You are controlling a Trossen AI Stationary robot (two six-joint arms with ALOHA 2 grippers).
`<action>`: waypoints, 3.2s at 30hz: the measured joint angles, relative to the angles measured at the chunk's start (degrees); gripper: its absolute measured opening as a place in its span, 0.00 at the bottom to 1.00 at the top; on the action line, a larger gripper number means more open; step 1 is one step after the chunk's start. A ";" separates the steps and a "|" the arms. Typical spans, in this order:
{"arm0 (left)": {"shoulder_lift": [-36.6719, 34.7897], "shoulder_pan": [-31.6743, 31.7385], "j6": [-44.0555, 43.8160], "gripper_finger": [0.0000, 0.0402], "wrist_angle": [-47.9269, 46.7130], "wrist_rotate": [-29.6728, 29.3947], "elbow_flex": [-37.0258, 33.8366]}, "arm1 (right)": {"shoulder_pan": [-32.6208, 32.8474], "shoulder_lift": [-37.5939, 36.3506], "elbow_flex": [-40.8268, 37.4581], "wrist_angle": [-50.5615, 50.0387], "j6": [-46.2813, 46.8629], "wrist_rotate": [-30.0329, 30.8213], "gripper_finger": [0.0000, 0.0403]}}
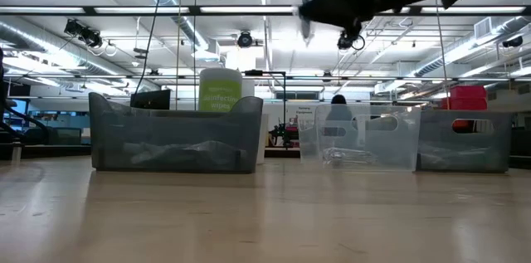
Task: Pick & Place Travel size toiletries
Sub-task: Put the blue toothbrush into the right black bin, then put the white toothpaste into the left black bin
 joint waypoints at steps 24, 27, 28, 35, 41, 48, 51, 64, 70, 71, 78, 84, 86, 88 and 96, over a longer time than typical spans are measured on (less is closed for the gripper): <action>0.00 0.06 -0.93 0.18 0.31 0.22 0.00 | -1.08 -21.36 0.00 -72.85 34.23 8.14 0.11; 0.00 0.06 -1.72 0.18 0.33 1.07 0.00 | -1.10 -20.79 0.00 -76.13 36.00 8.55 0.13; 0.00 0.08 -1.75 0.18 0.34 1.49 0.00 | -1.22 -20.58 0.00 -76.49 36.25 9.04 0.13; 0.00 0.08 -1.90 0.18 0.42 2.80 0.00 | -1.79 -19.02 0.00 -76.34 32.99 9.11 0.16; 0.00 0.08 -1.49 0.18 0.42 2.80 0.00 | -1.79 -18.81 0.00 -73.80 29.10 9.11 0.16; 0.00 0.08 -1.42 0.18 0.42 2.80 0.00 | -1.79 -18.81 0.00 -54.78 20.62 9.09 0.16; 0.00 0.08 -1.38 0.18 0.42 2.79 0.00 | -1.79 -18.81 0.00 -42.70 13.77 9.07 0.16; 0.00 0.10 -1.27 0.18 0.23 3.87 0.00 | -1.79 -18.52 0.00 -22.22 9.52 9.10 0.16; 0.00 -0.45 -1.54 0.18 -2.19 14.26 0.00 | -1.79 -17.39 0.00 -22.56 9.52 9.09 0.16; 0.00 -0.71 -2.17 0.18 -2.25 15.33 0.00 | -1.79 -17.14 0.00 -22.37 9.52 9.09 0.16; 0.00 -1.98 -14.40 0.18 -8.04 32.81 0.00 | -1.79 -15.85 0.00 -22.39 8.65 9.09 0.16; 0.00 -3.40 -28.01 0.18 -22.90 46.72 0.00 | -1.79 -15.79 0.00 -22.37 8.65 9.06 0.16; 0.00 -3.95 -33.17 0.18 -28.01 50.34 0.00 | -1.79 -15.79 0.00 -22.38 8.65 9.06 0.16; 0.00 -4.67 -38.76 0.18 -32.94 53.09 0.00 | -1.79 -15.79 0.00 -22.61 8.65 9.07 0.16; 0.00 -8.50 -56.05 0.31 -38.53 60.10 -3.51 | -1.79 -15.79 0.00 -22.78 8.65 9.06 0.16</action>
